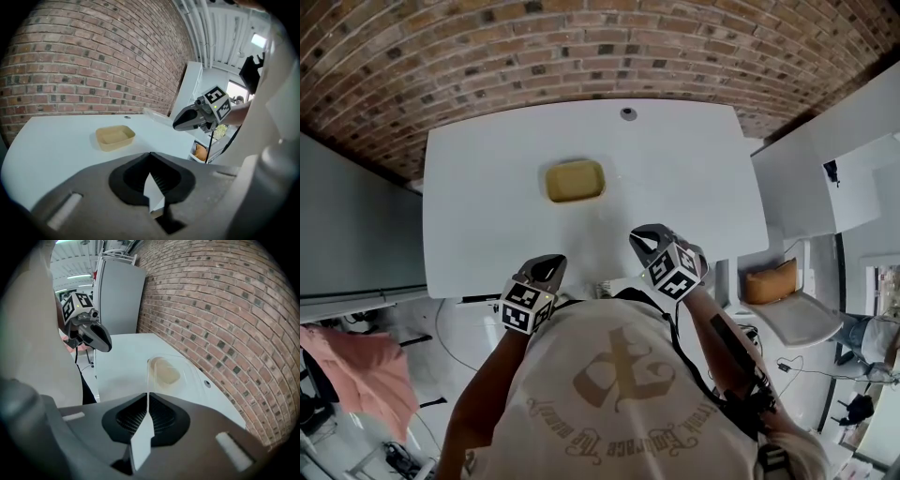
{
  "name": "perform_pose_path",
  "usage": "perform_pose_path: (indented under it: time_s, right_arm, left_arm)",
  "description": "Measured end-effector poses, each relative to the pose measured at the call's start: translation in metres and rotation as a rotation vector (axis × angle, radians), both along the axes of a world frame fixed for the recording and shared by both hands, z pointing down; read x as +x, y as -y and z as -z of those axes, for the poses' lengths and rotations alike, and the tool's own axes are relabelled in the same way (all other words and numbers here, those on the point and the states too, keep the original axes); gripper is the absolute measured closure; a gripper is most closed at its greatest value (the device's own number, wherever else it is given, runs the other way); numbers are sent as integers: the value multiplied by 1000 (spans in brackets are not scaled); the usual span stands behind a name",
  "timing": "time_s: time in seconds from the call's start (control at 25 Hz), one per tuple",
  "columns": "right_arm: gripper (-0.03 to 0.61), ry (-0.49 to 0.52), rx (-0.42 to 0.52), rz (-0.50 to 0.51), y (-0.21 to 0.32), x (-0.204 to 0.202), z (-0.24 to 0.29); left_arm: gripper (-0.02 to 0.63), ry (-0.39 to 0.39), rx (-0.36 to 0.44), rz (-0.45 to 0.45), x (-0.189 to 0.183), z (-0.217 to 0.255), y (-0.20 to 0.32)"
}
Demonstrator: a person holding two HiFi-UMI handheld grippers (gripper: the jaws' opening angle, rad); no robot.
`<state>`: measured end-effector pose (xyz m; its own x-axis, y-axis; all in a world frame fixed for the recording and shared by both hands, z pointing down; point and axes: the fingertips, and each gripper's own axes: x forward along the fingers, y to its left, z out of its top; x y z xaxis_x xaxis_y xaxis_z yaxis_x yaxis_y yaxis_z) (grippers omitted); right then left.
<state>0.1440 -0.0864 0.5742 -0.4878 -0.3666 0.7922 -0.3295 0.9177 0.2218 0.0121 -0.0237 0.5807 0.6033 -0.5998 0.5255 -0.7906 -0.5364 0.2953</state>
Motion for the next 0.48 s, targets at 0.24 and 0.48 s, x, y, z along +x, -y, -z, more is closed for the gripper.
perform_pose_path:
  time_s: [0.24, 0.48]
  right_arm:
    - [555, 10, -9, -8, -7, 7, -2]
    - [554, 18, -15, -10, -11, 11, -3]
  left_arm:
    - [611, 1, -1, -9, 10, 0, -2]
    - [611, 10, -11, -1, 12, -3, -5]
